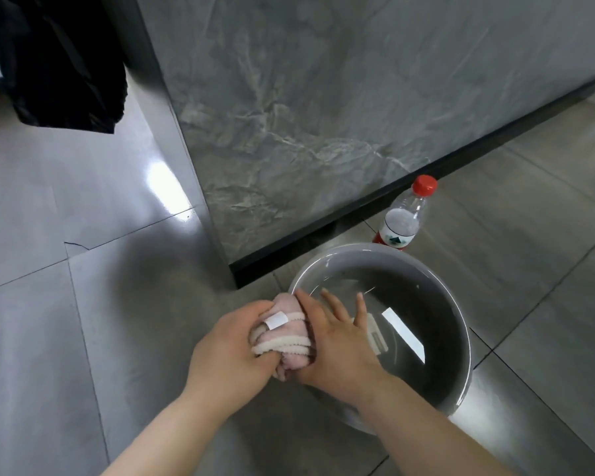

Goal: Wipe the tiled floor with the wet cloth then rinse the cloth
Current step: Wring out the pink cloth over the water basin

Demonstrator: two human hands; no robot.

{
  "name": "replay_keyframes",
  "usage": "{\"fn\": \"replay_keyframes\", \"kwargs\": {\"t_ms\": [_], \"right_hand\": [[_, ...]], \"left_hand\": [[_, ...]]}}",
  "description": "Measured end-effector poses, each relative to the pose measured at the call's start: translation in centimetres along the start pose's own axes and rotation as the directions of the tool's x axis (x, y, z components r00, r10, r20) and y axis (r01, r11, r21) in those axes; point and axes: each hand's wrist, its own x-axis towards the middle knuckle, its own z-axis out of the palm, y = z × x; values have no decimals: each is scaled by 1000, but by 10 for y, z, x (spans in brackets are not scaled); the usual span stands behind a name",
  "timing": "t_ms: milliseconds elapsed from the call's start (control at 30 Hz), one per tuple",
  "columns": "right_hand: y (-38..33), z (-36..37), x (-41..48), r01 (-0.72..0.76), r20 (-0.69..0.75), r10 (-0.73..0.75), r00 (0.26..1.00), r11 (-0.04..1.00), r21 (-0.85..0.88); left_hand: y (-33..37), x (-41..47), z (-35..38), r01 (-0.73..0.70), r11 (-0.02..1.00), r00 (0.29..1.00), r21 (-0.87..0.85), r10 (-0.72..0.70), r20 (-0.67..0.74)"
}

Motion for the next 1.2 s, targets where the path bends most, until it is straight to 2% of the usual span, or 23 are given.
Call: {"fn": "replay_keyframes", "kwargs": {"t_ms": [67, 100, 133, 167, 233, 267, 300, 333, 367, 400, 433, 467, 533, 567, 633, 700, 800, 900, 967, 1033, 1067, 1133, 1200], "right_hand": [[-6, -16, -5, 46, -113, -33, 993, 993, 110], [-10, -28, -9, 33, -120, -4, 993, 970, 241], [-13, -42, -15, 7, -90, 34, 995, 908, 419], [-15, -56, -22, -35, -22, 61, 998, 796, 604], [-14, -82, -34, -113, 107, 44, 993, 583, 805], [-11, -93, -40, -152, 159, 40, 986, 582, 799], [-9, -102, -43, -196, 206, 60, 977, 640, 743], [-5, -108, -45, -234, 250, 88, 964, 727, 645], [1, -110, -45, -232, 252, 116, 961, 834, 501], [9, -112, -45, -183, 180, 133, 975, 937, 299], [20, -113, -45, -104, 23, 102, 994, 992, 77], [32, -111, -43, -13, -200, -4, 980, 996, -84], [44, -111, -43, 118, -468, -162, 869, 985, -123], [44, -111, -45, 162, -520, -184, 834, 983, -87], [37, -119, -51, 182, -588, -182, 788, 981, -60], [30, -140, -65, 149, -618, -179, 765, 984, -100], [21, -186, -101, 2, -517, -93, 851, 985, -174], [1, -245, -144, -128, -375, 62, 925, 980, -154], [-24, -289, -177, -134, -286, 115, 951, 990, -51], [-54, -348, -215, -144, -249, 182, 951, 976, 162], [-68, -379, -237, -220, -154, 285, 946, 914, 342], [-90, -435, -285, -351, 84, 410, 908, 636, 687], [-106, -478, -335, -355, 154, 419, 895, 459, 814]], "left_hand": [[19, 0, -15, 2, 974, 999, -226, -12, -42], [29, 0, -21, -18, 942, 998, -334, -4, -63], [39, 1, -27, -35, 908, 998, -416, 10, -63], [51, 1, -33, -48, 888, 998, -458, 30, -47], [74, 2, -43, -65, 886, 997, -458, 82, 16], [83, 5, -48, -68, 897, 993, -437, 101, 53], [88, 9, -54, -60, 910, 986, -411, 117, 115], [91, 14, -60, -33, 923, 962, -383, 133, 237], [92, 21, -66, 11, 931, 900, -365, 150, 409], [93, 28, -70, 69, 921, 805, -384, 176, 566], [93, 35, -71, 134, 889, 731, -438, 210, 649], [91, 41, -66, 205, 832, 715, -515, 232, 660], [88, 49, -47, 325, 667, 789, -670, 200, 582], [89, 49, -34, 358, 604, 807, -712, 182, 561], [104, 37, -15, 459, 555, 754, -693, 169, 635], [126, 20, -12, 559, 580, 654, -592, 130, 746], [166, -2, -38, 536, 746, 548, -395, 48, 835], [227, -15, -87, 402, 876, 523, -266, 19, 852], [276, -27, -120, 328, 916, 540, -231, 19, 842], [334, -45, -152, 265, 937, 530, -226, 54, 846], [364, -56, -166, 223, 949, 513, -221, 78, 855], [424, -79, -191, 151, 969, 483, -194, 99, 870], [477, -110, -211, 101, 980, 444, -174, 112, 889]]}}
